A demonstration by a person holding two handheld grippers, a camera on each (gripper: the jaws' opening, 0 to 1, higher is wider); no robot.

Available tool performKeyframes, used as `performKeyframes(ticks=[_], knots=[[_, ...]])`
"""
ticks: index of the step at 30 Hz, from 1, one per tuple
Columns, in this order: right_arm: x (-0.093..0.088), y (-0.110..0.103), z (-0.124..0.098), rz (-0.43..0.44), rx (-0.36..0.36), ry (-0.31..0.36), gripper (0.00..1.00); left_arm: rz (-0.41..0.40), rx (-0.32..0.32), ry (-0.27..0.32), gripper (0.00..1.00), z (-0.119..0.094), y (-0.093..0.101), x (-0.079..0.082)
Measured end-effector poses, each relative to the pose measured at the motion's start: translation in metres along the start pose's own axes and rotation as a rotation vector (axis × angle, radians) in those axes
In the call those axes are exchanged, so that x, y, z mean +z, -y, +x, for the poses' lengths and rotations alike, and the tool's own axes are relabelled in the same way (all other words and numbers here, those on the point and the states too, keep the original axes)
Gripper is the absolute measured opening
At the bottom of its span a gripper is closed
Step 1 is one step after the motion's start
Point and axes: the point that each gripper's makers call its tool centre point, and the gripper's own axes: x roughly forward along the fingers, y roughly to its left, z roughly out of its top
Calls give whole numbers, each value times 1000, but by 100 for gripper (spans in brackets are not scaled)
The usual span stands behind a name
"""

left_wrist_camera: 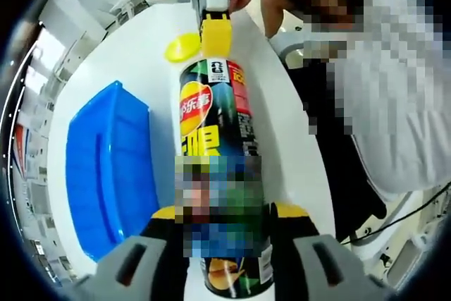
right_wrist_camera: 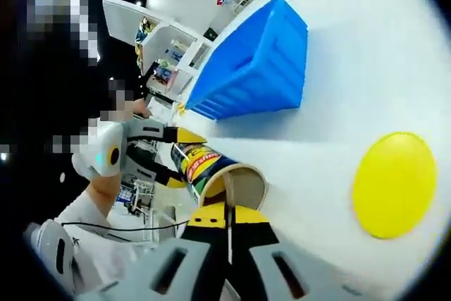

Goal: Open the lid of the chip container on the table, take out the chips, place them into the box in front of the container, and close the lid

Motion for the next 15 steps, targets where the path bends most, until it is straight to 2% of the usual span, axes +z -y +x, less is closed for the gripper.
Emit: performKeyframes(ticks=[5, 11, 13, 14, 15], knots=[[2, 6, -7, -54, -103, -28, 0, -11, -3, 13, 45, 0, 3, 4], [9, 14, -12, -75, -149, -39, 0, -12, -9, 8, 45, 0, 5, 6], [11, 21, -18, -97, -203, -36, 0, -22, -10, 20, 45, -1, 6, 6], [20, 30, -26, -123, -261, 7, 0, -41, -16, -27, 45, -3, 6, -4], [22, 34, -33, -128, -281, 26, 0, -42, 2, -43, 45, -4, 3, -9]])
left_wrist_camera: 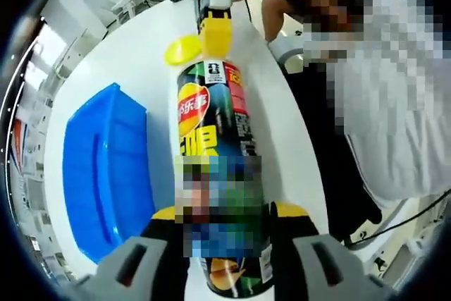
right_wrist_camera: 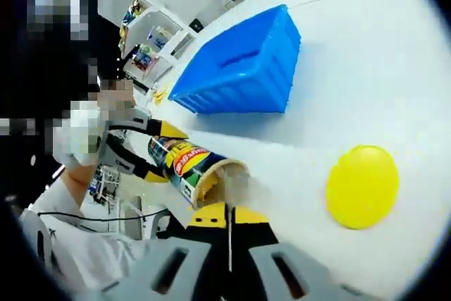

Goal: Open the lid of the chip container on the table, take out the chips, place them into the box in front of the container, and close the lid

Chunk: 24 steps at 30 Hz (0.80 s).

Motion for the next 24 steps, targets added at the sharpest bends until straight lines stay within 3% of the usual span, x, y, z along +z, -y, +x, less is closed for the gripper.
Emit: performKeyframes(ticks=[1, 2, 3, 7, 16, 24], knots=[[-2, 2, -4, 31, 28, -6, 0, 18, 27, 23, 45, 2, -6, 0], [-4, 4, -5, 61, 39, -8, 0, -1, -5, 46, 45, 1, -2, 1], [-4, 3, -6, 84, 59, -4, 0, -14, -31, 8, 45, 0, 0, -4], [-6, 11, -14, 72, 28, 8, 0, -1, -19, -1, 46, 2, -2, -2], [-15, 21, -27, 228, 100, -15, 0, 8, -21, 17, 46, 1, -1, -2], [-24, 29, -39, 326, 123, -46, 0, 13, -16, 33, 46, 0, -1, -3]])
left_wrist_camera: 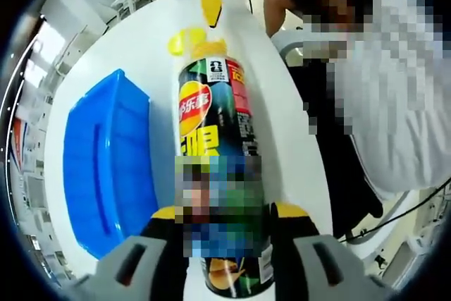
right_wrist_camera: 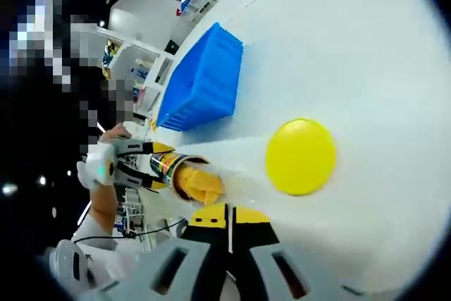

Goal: Open the lid of the chip container on the table, take out the chips, place them into the box in front of the container, and close the lid

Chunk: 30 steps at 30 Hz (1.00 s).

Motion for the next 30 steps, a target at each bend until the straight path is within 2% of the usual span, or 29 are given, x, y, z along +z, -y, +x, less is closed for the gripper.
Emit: performKeyframes(ticks=[4, 9, 12, 15, 21, 25, 30], knots=[[-3, 3, -6, 13, -22, -6, 0, 1, 2, 5, 46, 0, 0, 0], [-1, 9, -12, 96, -20, -42, 1, 6, 6, 12, 46, 0, 0, 0], [1, 13, -10, 105, -33, -52, 2, 2, 11, 21, 47, 1, -1, 0], [1, 12, -10, 36, -52, -44, 2, 0, 16, 29, 47, 1, -1, 0], [1, 9, -9, -30, -51, -19, 3, -4, 19, 32, 48, 3, -2, -1], [5, 7, -10, -123, -42, 26, 4, -3, 21, 26, 48, 4, -2, -1], [1, 5, -12, -117, -33, 27, 5, -2, 26, 20, 48, 4, -2, -1]])
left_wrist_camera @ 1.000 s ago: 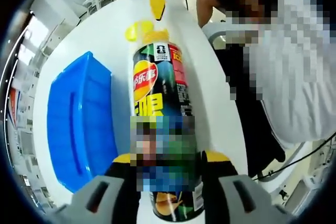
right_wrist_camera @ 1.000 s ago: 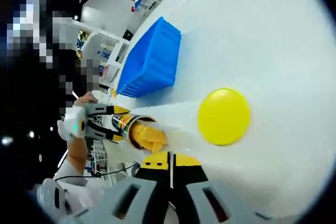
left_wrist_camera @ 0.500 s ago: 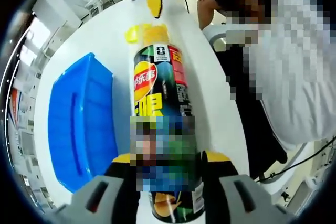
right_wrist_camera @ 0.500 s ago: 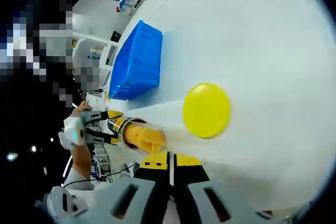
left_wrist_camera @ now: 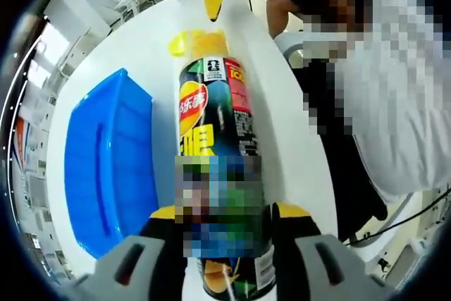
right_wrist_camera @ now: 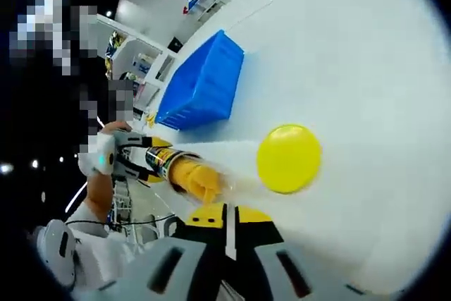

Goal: Open the lid of the chip container on the table, take out the chips, place them into the box in front of the container, and close the lid

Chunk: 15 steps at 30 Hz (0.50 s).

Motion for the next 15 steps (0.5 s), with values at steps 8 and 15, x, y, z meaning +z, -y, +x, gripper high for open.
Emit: performKeyframes(ticks=[8, 15], knots=[[34, 13, -23, -122, -72, 203, 12, 1, 3, 5, 48, 0, 0, 0], [48, -19, -39, -440, -94, 366, 13, -7, 3, 25, 48, 0, 0, 1]])
